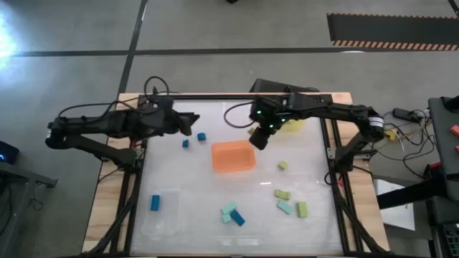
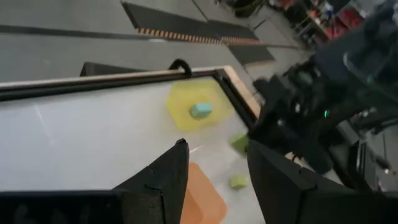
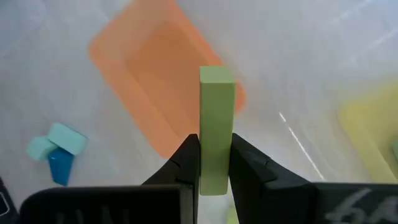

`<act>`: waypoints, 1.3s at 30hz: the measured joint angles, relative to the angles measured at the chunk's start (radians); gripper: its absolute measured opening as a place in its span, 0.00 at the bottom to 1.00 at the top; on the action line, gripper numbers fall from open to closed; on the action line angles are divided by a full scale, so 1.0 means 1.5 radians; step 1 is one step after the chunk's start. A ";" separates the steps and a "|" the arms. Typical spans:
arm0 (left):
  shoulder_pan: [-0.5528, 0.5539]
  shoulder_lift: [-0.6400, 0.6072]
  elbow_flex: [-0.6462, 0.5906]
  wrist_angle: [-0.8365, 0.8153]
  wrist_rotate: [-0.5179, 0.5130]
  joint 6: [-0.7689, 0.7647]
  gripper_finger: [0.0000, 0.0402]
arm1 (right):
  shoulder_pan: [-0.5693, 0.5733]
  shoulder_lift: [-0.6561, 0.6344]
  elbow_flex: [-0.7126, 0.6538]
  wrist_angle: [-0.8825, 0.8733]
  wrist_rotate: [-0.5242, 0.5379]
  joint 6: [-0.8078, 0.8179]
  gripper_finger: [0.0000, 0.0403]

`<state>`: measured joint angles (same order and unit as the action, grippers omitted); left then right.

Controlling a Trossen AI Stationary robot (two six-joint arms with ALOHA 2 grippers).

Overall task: Sort & place blocks by color
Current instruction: Put the light green block into the orange bin

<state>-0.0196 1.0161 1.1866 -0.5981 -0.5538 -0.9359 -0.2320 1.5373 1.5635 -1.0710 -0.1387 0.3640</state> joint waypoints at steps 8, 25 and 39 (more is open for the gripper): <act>0.000 -0.070 -0.001 0.011 -0.022 0.031 0.37 | 0.056 0.145 0.173 -0.094 0.005 -0.092 0.11; 0.000 -0.135 -0.005 0.010 -0.023 0.073 0.37 | 0.093 0.422 0.415 -0.223 0.060 -0.301 0.11; 0.000 -0.133 -0.010 0.009 -0.023 0.077 0.37 | 0.092 0.501 0.415 -0.192 0.077 -0.360 0.11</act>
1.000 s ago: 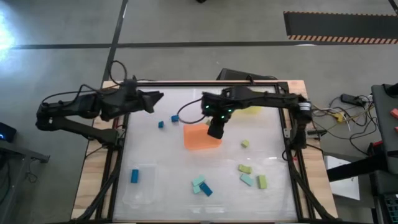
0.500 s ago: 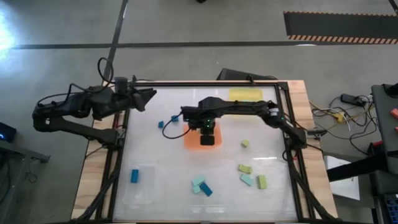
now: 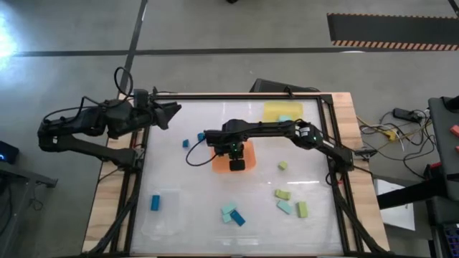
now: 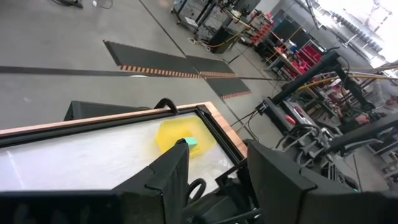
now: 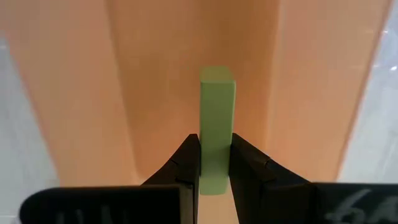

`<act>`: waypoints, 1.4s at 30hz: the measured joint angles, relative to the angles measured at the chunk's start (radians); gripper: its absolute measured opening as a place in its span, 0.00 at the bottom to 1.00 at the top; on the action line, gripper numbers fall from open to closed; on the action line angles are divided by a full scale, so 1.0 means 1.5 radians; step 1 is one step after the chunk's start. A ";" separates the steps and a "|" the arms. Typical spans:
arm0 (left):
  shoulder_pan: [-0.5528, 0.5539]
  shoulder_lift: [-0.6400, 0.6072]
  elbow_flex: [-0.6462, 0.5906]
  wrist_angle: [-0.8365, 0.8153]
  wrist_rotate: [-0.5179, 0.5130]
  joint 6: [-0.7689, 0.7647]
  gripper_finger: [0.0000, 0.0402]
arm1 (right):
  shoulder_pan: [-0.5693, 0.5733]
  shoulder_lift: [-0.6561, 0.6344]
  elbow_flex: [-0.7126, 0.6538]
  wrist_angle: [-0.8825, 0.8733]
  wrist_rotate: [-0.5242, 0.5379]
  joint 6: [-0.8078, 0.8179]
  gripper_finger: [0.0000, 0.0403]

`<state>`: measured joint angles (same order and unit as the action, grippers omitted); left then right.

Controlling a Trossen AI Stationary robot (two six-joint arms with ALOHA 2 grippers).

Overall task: Sort & place blocks by color
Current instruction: Put the light green block into the orange bin, then put the blue block into the transparent bin

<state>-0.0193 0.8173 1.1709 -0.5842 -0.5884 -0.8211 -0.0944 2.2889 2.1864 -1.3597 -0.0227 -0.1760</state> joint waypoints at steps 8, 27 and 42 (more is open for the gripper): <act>0.000 0.005 0.000 0.000 0.000 0.000 0.37 | -0.004 0.012 -0.005 0.044 0.000 0.000 0.12; 0.000 0.018 0.000 0.000 0.000 -0.001 0.37 | -0.007 -0.010 0.026 0.004 -0.002 0.080 0.24; 0.000 0.126 -0.010 -0.054 0.027 -0.113 0.37 | 0.008 -0.251 0.011 -0.038 0.004 0.210 0.25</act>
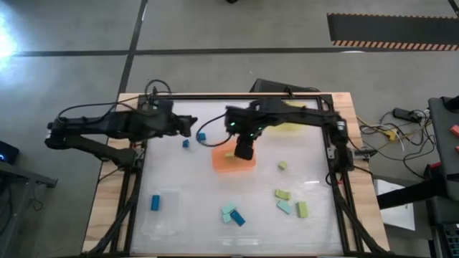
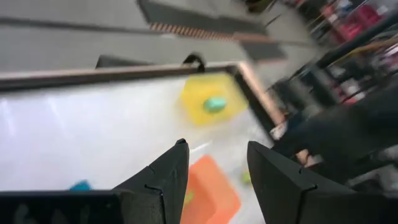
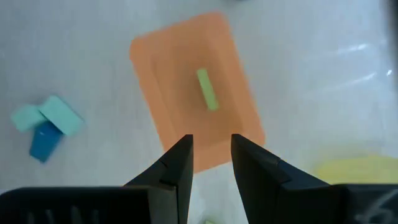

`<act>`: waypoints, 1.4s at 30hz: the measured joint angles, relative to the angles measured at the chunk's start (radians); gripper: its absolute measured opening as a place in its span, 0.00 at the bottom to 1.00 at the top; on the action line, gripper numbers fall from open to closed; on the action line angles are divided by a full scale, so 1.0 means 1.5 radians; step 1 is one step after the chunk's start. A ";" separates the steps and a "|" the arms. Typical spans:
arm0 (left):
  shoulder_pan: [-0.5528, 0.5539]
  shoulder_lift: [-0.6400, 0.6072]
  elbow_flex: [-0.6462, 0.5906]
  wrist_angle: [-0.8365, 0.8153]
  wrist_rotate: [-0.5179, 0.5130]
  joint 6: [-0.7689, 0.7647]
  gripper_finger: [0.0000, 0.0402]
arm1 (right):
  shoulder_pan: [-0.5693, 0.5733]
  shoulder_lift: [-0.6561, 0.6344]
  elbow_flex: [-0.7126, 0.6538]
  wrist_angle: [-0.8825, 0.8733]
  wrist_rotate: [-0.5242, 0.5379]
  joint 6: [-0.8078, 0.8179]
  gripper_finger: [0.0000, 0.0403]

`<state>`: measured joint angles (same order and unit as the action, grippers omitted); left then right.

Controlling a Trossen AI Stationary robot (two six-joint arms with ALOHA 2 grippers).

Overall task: Sort & place blocks by color
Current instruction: Put the blue block into the transparent bin

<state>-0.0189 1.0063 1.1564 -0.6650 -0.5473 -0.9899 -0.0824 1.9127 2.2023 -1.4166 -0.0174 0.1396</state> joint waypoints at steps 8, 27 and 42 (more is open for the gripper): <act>0.004 0.105 0.000 -0.181 0.083 -0.148 0.37 | 0.010 -0.106 -0.024 0.061 0.076 0.020 0.25; 0.183 0.369 0.000 -0.312 0.248 -0.011 0.37 | 0.016 -0.280 -0.241 0.195 0.084 0.071 0.25; 0.223 0.436 -0.008 -0.266 0.246 0.024 0.37 | 0.019 -0.327 -0.352 0.258 0.083 0.107 0.25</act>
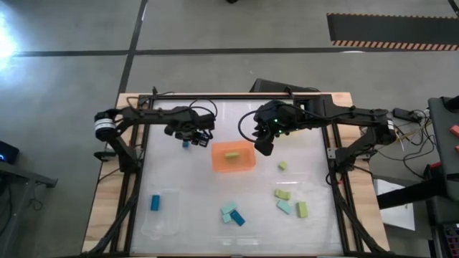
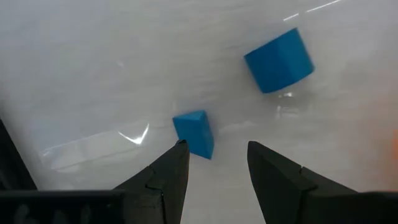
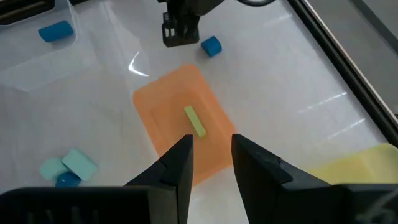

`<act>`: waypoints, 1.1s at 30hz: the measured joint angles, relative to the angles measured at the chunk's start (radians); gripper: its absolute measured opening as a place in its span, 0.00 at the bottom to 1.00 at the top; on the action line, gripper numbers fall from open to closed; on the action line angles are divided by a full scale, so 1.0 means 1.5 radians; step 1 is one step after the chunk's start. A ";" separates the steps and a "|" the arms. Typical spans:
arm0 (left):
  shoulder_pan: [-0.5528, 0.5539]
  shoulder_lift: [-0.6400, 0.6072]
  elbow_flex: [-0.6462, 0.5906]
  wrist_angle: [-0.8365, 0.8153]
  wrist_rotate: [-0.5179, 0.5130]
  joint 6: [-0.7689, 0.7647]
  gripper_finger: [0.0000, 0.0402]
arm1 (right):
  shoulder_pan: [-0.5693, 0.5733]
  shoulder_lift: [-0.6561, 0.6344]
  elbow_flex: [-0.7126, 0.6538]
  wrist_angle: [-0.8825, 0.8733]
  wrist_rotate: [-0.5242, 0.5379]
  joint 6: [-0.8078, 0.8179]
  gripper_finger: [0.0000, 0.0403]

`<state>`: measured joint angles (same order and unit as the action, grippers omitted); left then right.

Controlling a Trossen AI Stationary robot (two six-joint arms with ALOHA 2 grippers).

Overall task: Sort & place blocks by color
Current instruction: Put the blue block into the transparent bin

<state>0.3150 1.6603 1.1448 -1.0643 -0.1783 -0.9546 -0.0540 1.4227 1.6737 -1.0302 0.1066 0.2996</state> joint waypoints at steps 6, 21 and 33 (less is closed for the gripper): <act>0.000 0.001 -0.047 0.032 -0.001 -0.005 0.37 | 0.001 0.000 -0.001 0.016 0.000 -0.002 0.25; 0.002 -0.002 -0.092 0.113 -0.017 -0.023 0.37 | 0.001 0.000 -0.001 0.015 0.000 -0.008 0.25; 0.003 0.001 -0.105 0.112 -0.031 -0.040 0.37 | 0.003 0.000 -0.001 0.014 0.000 -0.008 0.25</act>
<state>0.3199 1.6619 0.9879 -0.8965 -0.2253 -1.0145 -0.0494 1.4227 1.6726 -1.0092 0.1065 0.2877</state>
